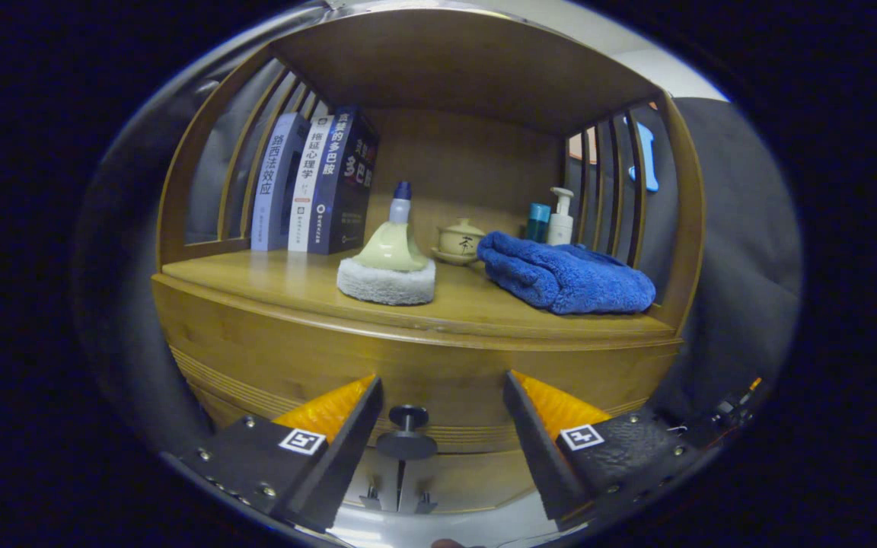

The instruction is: Pull open the drawer, take out the items inside it, and place them on the countertop above the cabinet.

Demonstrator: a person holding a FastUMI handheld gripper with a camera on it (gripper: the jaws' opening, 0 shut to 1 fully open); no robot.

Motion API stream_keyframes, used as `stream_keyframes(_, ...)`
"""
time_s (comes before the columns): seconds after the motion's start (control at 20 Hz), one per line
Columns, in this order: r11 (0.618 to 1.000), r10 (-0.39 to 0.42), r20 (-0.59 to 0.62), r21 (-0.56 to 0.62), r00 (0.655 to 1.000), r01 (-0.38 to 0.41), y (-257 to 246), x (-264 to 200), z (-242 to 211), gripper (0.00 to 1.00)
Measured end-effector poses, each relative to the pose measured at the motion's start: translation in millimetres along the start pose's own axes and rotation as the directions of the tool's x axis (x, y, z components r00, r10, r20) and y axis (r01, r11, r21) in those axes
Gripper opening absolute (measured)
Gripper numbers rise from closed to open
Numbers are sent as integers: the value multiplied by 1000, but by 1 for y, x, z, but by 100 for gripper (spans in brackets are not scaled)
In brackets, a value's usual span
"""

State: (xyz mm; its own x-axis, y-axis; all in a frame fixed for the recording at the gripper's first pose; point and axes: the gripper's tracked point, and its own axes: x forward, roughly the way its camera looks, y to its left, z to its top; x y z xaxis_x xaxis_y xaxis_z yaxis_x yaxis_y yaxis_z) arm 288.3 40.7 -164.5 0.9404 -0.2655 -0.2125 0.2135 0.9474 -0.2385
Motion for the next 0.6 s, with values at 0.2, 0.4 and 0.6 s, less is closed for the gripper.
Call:
stream_keyframes(0.2,1000,-5,4,-6,1000,5,-7,1,-1,97)
stream_keyframes(0.4,999,-7,21,44,1000,6,-30,-16,11,98)
stream_keyframes(0.6,997,-14,75,75,997,8,-73,-36,35,99)
